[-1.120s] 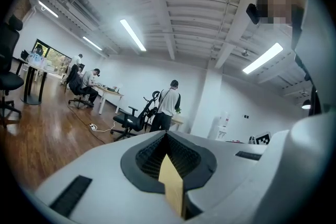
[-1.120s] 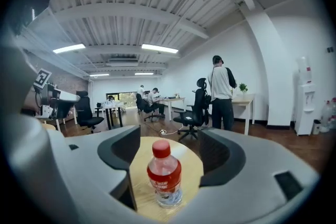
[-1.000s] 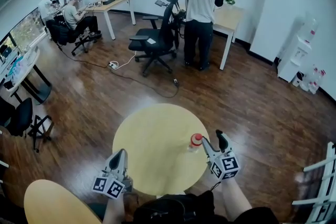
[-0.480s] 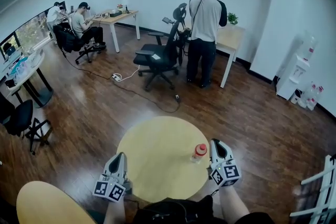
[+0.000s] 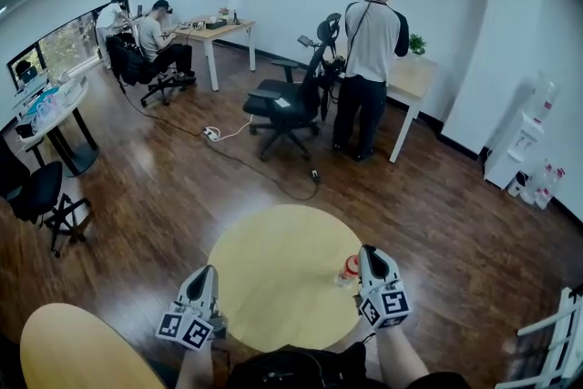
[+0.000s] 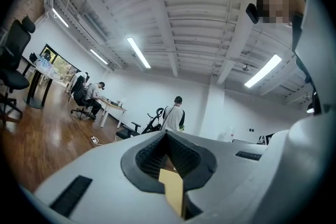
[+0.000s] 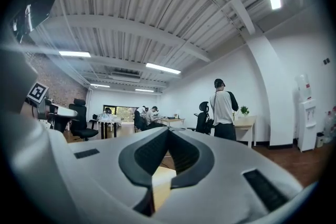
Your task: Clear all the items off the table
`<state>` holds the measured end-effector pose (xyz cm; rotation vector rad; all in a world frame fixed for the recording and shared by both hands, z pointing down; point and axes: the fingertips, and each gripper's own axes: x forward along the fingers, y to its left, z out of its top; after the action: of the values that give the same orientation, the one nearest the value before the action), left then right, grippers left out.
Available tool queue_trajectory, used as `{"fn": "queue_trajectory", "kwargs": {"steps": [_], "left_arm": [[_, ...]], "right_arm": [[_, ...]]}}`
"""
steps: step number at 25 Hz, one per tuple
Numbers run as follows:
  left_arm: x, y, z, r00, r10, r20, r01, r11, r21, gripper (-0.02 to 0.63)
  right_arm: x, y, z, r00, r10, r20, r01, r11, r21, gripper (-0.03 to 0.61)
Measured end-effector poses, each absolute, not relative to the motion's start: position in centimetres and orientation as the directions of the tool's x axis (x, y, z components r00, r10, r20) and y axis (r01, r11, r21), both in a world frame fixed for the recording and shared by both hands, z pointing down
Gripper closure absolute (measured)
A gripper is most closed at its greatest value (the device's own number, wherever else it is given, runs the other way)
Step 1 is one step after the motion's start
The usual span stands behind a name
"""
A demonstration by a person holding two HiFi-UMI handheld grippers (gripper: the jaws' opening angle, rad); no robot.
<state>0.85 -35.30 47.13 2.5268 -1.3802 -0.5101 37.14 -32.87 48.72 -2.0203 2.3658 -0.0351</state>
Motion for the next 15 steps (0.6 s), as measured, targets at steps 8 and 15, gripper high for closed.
{"fn": "queue_trajectory", "kwargs": {"steps": [8,15], "left_arm": [[0.2,-35.0,47.6,0.458,-0.867,-0.196,-0.791,-0.498,0.355,0.623],[-3.3,-31.9,48.6,0.315,-0.934,-0.17,-0.858,-0.356,0.369,0.623]], "right_arm": [[37.5,-33.1,49.7,-0.171,-0.985,0.013,-0.985,0.171,-0.022,0.577],[35.4,-35.9,50.0,-0.27,-0.963,0.017,-0.963,0.27,0.015,0.577]]}}
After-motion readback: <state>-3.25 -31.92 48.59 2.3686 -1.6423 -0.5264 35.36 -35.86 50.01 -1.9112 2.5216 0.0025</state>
